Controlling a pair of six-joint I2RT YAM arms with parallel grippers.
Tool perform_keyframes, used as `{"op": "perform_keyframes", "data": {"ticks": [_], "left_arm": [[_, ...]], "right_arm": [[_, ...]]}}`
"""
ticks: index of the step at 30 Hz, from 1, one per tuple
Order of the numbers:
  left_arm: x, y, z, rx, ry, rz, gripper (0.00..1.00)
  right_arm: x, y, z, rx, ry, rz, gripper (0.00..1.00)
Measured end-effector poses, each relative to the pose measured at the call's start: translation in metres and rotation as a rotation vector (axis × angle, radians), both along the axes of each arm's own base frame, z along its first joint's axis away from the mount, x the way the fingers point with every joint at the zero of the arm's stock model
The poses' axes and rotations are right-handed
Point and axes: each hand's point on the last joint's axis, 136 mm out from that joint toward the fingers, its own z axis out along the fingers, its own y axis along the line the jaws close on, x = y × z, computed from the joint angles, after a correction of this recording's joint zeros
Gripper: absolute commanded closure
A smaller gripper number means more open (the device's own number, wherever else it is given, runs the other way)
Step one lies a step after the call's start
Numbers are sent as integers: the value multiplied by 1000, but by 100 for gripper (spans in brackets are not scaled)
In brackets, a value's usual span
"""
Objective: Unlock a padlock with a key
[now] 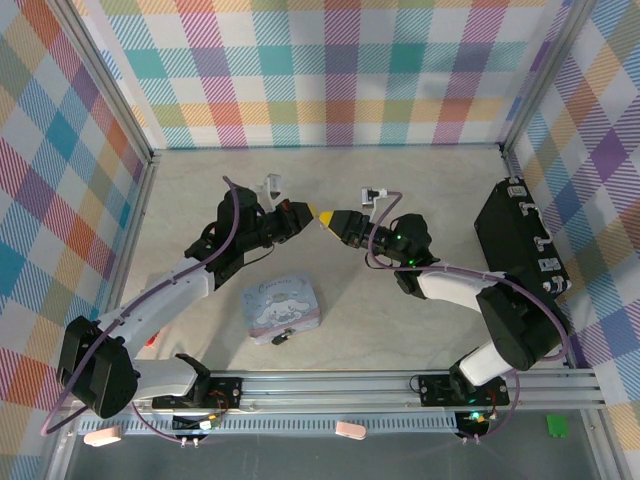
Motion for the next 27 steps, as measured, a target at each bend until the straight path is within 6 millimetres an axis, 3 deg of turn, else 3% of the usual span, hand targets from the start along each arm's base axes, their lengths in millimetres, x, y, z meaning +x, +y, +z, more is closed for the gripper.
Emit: {"op": "perform_keyframes", "data": {"ticks": [27], "left_arm": [[1, -1, 10, -5, -25, -3, 100]], "right_arm": [[-5, 2, 2, 14, 1, 38, 87]]}}
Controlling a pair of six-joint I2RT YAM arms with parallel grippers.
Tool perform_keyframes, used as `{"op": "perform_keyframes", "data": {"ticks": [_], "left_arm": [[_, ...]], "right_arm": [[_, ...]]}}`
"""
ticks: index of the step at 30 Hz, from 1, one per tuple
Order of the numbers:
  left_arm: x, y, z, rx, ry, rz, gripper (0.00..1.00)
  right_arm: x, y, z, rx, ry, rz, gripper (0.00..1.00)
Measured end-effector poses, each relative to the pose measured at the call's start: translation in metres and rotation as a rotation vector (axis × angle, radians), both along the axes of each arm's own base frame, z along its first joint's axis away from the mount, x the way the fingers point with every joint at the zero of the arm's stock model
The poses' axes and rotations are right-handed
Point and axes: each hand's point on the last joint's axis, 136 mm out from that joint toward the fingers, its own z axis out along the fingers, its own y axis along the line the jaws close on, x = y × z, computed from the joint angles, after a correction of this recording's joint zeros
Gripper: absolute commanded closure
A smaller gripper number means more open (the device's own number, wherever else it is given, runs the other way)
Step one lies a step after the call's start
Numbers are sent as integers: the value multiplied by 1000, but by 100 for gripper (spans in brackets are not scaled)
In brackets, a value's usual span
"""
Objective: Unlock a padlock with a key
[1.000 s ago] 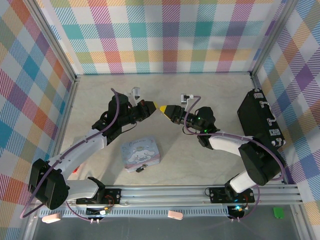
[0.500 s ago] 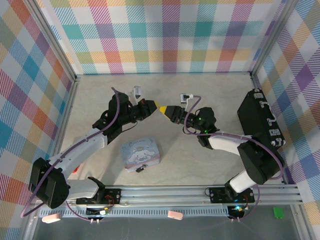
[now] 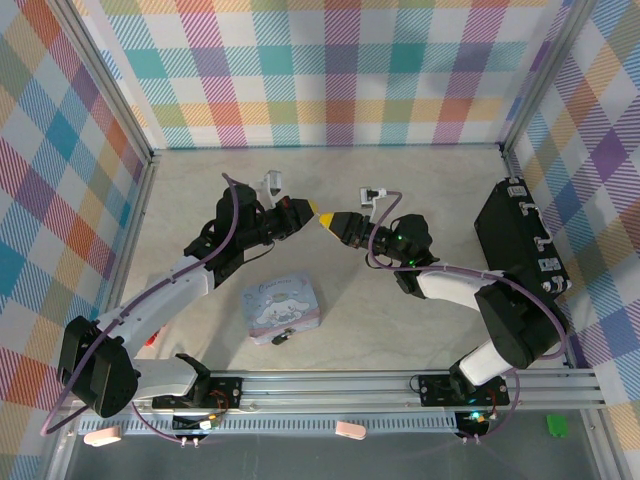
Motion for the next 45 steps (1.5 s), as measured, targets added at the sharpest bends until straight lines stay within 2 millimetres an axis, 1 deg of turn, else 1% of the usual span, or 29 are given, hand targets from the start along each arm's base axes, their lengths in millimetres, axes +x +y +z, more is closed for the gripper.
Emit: {"op": "perform_keyframes", "data": {"ticks": [5, 7, 9, 13, 17, 20, 23, 26, 29, 33, 35, 38, 42, 45], "left_arm": [[0, 1, -1, 8, -2, 6, 98], [0, 2, -2, 12, 4, 8, 95], [0, 3, -4, 18, 7, 13, 89], [0, 5, -8, 40, 12, 20, 73], [1, 12, -14, 90, 28, 43, 58], [1, 26, -19, 203, 61, 85, 40], [-4, 52, -17, 360, 85, 144, 29], [-19, 80, -15, 515, 112, 176, 22], [-39, 103, -24, 656, 173, 170, 18], [-71, 130, -54, 824, 321, 134, 15], [-89, 139, -70, 903, 399, 107, 12], [-118, 144, -89, 997, 479, 38, 10], [-161, 145, -115, 1131, 565, -72, 9], [-185, 145, -130, 1204, 598, -126, 8]], "right_arm": [[0, 0, 0, -1, -1, 3, 91], [0, 0, -2, -5, 4, 3, 93], [-1, 1, -4, -13, 11, 5, 95], [-2, -1, -4, -36, 11, 1, 100], [-5, -4, -7, -85, 25, -14, 100], [-4, -11, -18, -198, 61, -54, 100], [-6, -26, -19, -333, 49, -120, 100], [-12, -43, -16, -457, 5, -176, 100], [-17, -57, -24, -573, -14, -199, 100], [-23, -70, -52, -719, 12, -194, 100], [-26, -76, -62, -769, 25, -191, 100], [-29, -82, -70, -817, 25, -192, 100], [-29, -86, -74, -848, 14, -195, 100], [-28, -87, -75, -858, 8, -199, 100]]}}
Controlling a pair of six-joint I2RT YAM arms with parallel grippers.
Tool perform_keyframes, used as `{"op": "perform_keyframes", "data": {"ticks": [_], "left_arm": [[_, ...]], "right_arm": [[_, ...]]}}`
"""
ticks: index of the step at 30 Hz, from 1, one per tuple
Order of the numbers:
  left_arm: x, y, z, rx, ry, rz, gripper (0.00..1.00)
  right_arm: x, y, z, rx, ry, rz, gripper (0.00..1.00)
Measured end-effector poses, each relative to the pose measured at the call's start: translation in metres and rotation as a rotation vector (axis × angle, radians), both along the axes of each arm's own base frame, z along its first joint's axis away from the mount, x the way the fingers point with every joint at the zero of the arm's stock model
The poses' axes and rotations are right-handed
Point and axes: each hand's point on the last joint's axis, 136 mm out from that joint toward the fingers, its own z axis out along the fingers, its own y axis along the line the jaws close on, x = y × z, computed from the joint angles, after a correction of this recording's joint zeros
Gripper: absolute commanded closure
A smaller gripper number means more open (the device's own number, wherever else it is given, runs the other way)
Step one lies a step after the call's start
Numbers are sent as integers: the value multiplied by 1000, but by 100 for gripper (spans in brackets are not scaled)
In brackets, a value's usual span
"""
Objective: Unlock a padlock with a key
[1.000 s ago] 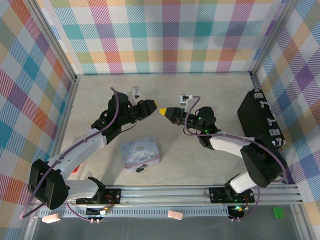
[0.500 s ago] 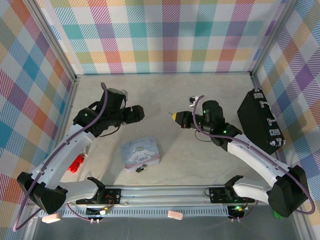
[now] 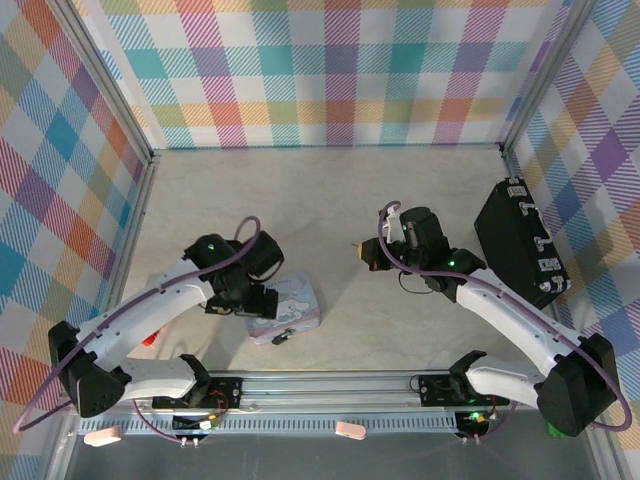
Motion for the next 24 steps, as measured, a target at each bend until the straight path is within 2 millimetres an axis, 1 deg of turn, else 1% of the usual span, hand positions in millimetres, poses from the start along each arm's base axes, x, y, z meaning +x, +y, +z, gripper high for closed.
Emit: {"op": "perform_keyframes", "data": {"ticks": [5, 9, 17, 24], "left_arm": [[-27, 2, -28, 68, 56, -32, 5], [-32, -1, -48, 83, 59, -44, 5], [-18, -14, -80, 121, 31, -50, 5], [-7, -21, -98, 182, 35, -78, 9]], "right_arm": [[1, 0, -2, -11, -4, 7, 100], [1, 0, -3, -15, -4, 5, 100], [0, -5, -4, -22, -15, -12, 100], [0, -7, -5, -21, -9, -26, 100]]}}
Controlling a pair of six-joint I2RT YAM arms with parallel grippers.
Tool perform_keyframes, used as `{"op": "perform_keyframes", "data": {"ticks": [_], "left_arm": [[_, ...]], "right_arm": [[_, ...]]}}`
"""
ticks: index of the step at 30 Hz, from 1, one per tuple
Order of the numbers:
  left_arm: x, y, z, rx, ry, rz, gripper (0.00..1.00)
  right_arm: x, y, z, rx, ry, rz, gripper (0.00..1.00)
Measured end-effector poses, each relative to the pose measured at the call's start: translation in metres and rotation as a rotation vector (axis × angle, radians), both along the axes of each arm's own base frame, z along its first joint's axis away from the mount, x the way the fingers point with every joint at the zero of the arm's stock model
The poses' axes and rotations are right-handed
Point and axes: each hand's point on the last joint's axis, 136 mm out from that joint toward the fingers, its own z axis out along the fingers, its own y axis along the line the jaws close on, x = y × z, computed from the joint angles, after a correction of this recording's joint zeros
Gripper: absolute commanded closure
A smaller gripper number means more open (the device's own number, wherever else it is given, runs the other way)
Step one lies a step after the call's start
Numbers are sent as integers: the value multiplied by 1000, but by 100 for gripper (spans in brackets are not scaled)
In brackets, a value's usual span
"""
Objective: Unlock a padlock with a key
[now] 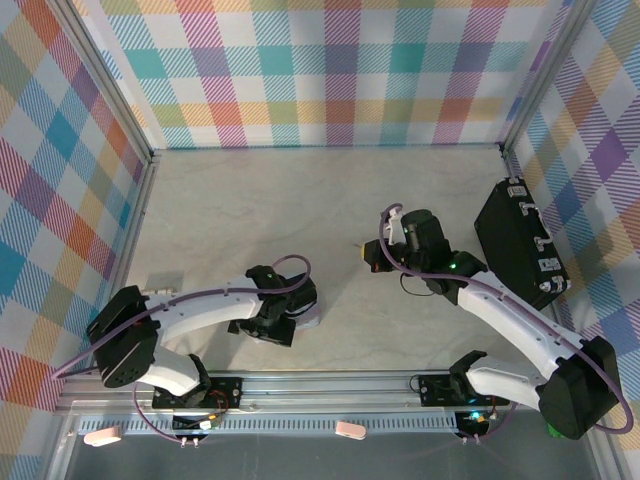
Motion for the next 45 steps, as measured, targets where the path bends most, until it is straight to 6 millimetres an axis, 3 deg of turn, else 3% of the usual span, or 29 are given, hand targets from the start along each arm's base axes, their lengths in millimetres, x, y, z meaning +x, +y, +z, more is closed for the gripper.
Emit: {"op": "perform_keyframes", "data": {"ticks": [4, 8, 23, 26, 31, 37, 45], "left_arm": [[12, 0, -2, 15, -14, -20, 12], [38, -5, 0, 17, -48, -41, 14], [184, -56, 10, -16, -225, -234, 20], [216, -55, 13, -26, -266, -221, 20], [250, -36, 21, -73, -318, -134, 20], [258, -42, 27, -171, -350, -102, 17], [217, -32, 77, -341, -484, -20, 13]], "right_arm": [[0, 0, 0, 4, 6, -5, 100], [0, 0, -1, 4, 6, -9, 100], [-4, -19, -1, -14, 3, -91, 100], [-5, -23, -5, -13, 18, -119, 100], [-9, -29, -13, -4, 46, -155, 100], [-10, -31, -11, 13, 53, -179, 100], [-10, -30, -17, 16, 84, -192, 100]]}}
